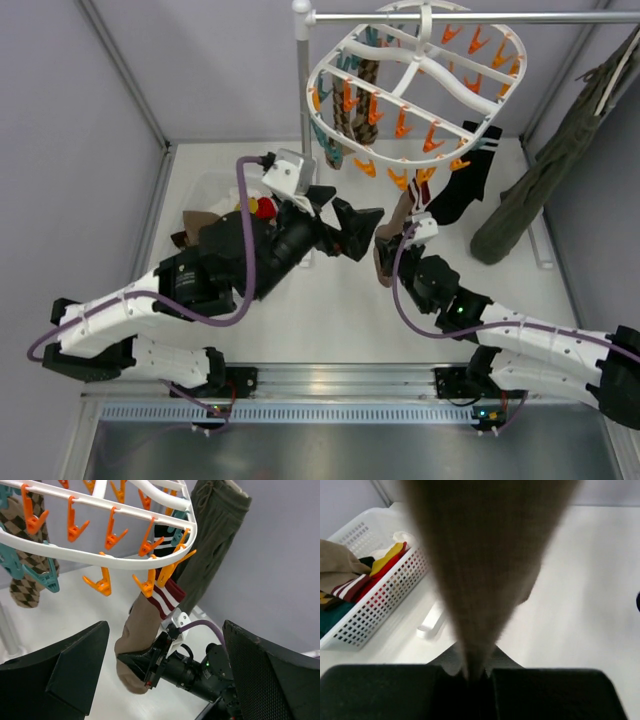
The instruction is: Remove the socks clipped to the hanger
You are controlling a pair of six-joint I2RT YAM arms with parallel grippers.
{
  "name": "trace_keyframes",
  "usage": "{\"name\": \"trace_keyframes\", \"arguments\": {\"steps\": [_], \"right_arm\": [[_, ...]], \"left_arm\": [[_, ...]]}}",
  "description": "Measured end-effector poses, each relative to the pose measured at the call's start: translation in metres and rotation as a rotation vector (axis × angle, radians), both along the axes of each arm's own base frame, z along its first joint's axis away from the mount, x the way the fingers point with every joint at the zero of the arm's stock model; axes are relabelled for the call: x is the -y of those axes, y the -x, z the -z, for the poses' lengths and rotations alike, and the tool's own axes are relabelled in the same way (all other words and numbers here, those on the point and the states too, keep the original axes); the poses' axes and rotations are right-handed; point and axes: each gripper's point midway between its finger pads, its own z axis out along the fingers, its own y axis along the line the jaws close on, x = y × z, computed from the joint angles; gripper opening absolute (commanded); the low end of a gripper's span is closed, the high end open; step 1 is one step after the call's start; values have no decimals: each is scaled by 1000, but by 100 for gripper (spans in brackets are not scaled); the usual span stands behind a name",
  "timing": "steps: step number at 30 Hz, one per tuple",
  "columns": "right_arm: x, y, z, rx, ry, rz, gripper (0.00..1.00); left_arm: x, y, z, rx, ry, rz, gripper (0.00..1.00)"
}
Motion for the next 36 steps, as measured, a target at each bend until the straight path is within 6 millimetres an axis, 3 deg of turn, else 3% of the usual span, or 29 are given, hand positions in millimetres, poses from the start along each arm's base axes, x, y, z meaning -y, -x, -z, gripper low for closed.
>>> {"name": "trace_keyframes", "arguments": {"steps": [5,9,14,22,31,36], "right_arm": [[-12,-1,-8,-4,1,72,0],[-22,4,-17,7,-9,94,0],[-32,8,-22,17,-5,107,0],[-51,11,-26,28,25,102,0],[-51,13,-26,35,44,119,0],[-50,13,-26,39,53,121,0]], "left_arm": [[24,10,3,39,-120,-95,98],[38,3,8,64,-198,-180,98],[49,-5,17,86,-277,-240,98],[60,-12,12,104,-307,-277,91],[72,-51,36,87,-360,-326,86],[83,-61,49,79,-385,-317,83]]}}
